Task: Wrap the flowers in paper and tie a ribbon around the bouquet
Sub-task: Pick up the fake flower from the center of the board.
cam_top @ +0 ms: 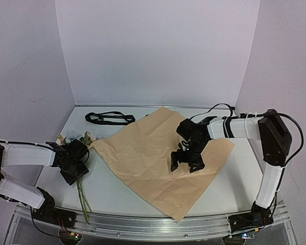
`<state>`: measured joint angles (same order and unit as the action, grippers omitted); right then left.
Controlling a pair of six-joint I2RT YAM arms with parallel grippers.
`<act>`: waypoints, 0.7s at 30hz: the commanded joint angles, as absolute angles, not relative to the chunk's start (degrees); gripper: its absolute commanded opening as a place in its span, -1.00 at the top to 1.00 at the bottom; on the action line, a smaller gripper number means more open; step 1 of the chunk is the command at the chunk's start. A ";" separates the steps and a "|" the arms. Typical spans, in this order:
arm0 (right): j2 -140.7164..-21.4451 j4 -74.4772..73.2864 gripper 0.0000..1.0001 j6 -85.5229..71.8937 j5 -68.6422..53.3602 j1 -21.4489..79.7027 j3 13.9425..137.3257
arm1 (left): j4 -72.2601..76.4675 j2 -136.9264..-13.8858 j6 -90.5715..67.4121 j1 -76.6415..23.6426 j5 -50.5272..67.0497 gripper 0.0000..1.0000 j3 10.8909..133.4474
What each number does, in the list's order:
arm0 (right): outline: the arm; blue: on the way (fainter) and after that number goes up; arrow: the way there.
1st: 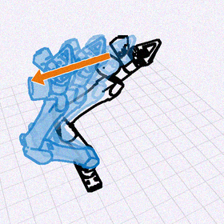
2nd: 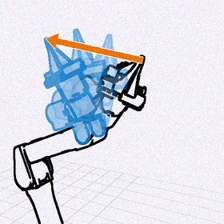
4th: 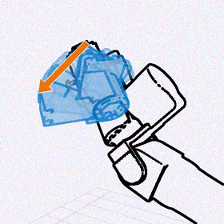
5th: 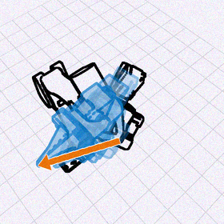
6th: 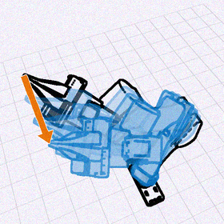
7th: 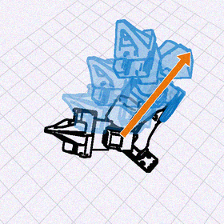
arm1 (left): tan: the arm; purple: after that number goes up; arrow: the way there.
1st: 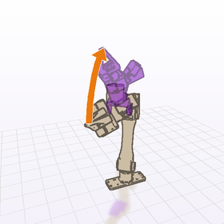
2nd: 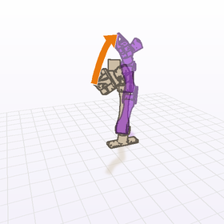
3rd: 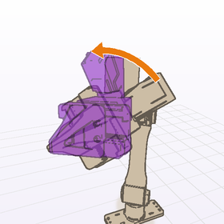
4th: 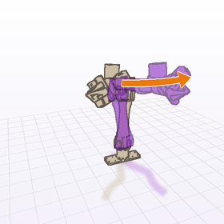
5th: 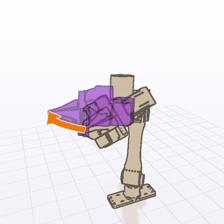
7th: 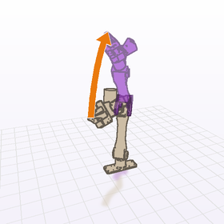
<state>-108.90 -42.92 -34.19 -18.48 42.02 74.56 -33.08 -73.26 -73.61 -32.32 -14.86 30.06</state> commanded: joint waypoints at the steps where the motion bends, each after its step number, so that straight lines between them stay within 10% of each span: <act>1: -110.25 -42.89 -0.87 -35.14 -17.62 41.76 76.03 | -26.99 -72.25 -76.34 -32.43 -15.28 -0.05 26.89; 9: -111.47 -42.89 -0.87 -35.66 -18.07 41.77 76.18 | -29.09 -72.00 -76.20 -32.43 -18.38 0.95 27.15; 21: -113.93 -40.81 -0.80 -39.63 -18.94 41.84 73.62 | -42.29 -62.92 -62.23 -32.43 -29.40 1.00 41.73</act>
<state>-112.55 -42.40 -37.08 -18.91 42.02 74.56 -39.49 -65.66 -70.17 -32.34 -24.12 35.48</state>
